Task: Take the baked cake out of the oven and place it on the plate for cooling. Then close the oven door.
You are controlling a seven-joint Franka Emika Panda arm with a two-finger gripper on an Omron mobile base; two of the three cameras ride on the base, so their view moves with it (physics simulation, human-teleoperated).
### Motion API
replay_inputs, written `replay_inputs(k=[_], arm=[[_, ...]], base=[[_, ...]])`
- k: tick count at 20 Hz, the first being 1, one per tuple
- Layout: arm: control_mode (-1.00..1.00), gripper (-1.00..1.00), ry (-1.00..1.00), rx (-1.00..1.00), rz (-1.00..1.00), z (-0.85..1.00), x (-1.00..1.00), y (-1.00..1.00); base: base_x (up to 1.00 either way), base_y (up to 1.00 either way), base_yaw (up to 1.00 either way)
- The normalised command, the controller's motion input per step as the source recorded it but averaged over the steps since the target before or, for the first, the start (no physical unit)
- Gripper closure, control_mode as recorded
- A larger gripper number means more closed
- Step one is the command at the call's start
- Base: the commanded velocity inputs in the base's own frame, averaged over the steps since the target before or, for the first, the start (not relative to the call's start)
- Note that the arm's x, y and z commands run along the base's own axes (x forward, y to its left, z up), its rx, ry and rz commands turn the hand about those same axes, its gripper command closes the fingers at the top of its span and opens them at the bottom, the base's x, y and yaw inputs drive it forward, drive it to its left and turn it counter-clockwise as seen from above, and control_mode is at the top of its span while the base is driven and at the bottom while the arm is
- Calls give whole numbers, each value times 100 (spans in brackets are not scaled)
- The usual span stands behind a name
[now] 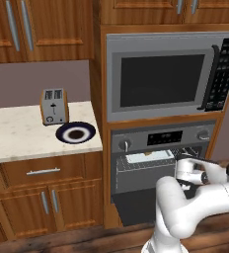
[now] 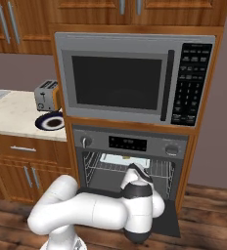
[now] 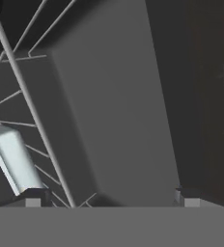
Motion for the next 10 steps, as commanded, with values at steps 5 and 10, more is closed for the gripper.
replay_inputs(k=[5,10], arm=[[-100,-100,-7,0,0,-6,16,-5],[-100,-100,-7,0,0,0,25,-3]], base=[[0,0,0],[0,0,0]])
